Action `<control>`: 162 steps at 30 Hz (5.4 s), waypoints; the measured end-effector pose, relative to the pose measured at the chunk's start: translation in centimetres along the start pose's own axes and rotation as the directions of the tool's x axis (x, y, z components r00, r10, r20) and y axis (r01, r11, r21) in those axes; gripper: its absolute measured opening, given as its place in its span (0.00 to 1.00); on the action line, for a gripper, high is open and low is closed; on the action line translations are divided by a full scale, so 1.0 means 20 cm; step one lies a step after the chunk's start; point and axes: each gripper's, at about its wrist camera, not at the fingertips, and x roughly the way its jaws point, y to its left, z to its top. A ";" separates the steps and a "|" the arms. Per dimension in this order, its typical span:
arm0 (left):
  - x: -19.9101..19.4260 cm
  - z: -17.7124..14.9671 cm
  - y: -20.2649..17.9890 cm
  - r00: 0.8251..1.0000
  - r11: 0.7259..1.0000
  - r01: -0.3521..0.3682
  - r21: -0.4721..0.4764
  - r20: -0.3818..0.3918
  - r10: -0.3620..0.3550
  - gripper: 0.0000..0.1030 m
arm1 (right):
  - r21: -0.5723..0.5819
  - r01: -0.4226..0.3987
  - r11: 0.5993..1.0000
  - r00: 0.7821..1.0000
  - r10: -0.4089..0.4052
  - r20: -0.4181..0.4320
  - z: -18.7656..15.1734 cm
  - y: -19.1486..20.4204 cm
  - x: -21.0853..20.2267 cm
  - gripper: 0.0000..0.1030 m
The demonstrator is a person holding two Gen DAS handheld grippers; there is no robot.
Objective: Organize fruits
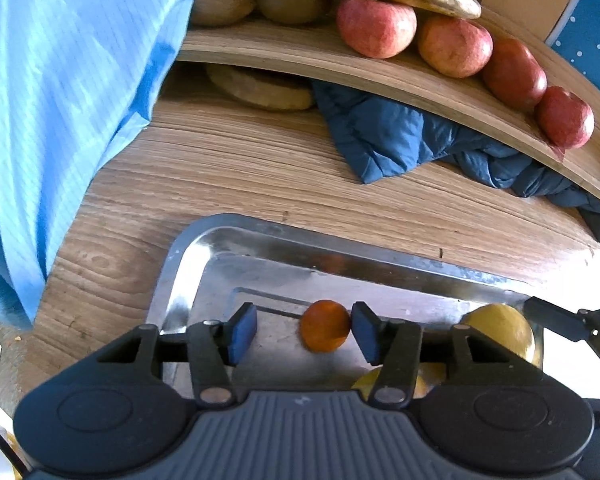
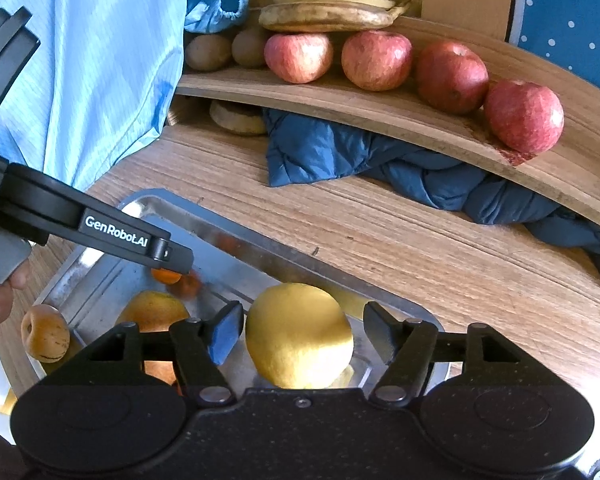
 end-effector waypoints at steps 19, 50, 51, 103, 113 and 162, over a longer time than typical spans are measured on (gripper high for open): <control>-0.12 -0.09 0.07 0.996 0.996 -0.069 -0.064 0.055 0.073 0.64 | 0.018 0.044 0.999 0.996 -0.045 0.074 -0.05 -0.05 -0.15 0.89; -0.35 -0.27 0.05 0.980 0.989 -0.117 -0.091 0.148 0.130 0.97 | 0.077 0.112 0.991 0.973 -0.125 0.192 -0.18 -0.08 -0.44 0.99; -0.35 -0.28 0.05 0.980 0.989 -0.120 -0.091 0.148 0.133 0.97 | 0.077 0.111 0.991 0.973 -0.124 0.195 -0.18 -0.08 -0.45 0.99; -0.54 -0.33 0.19 0.951 0.997 -0.080 -0.006 0.300 0.079 0.99 | 0.224 0.170 0.960 0.927 -0.233 0.295 -0.20 0.07 -0.60 0.99; -0.63 -0.38 0.24 0.935 0.997 -0.077 0.013 0.348 0.068 0.99 | 0.247 0.191 0.950 0.910 -0.266 0.319 -0.26 0.17 -0.67 0.99; -0.97 -0.97 0.49 0.876 0.989 0.014 0.145 0.475 -0.082 0.99 | 0.284 0.232 0.930 0.860 -0.333 0.387 -0.66 0.69 -1.09 0.99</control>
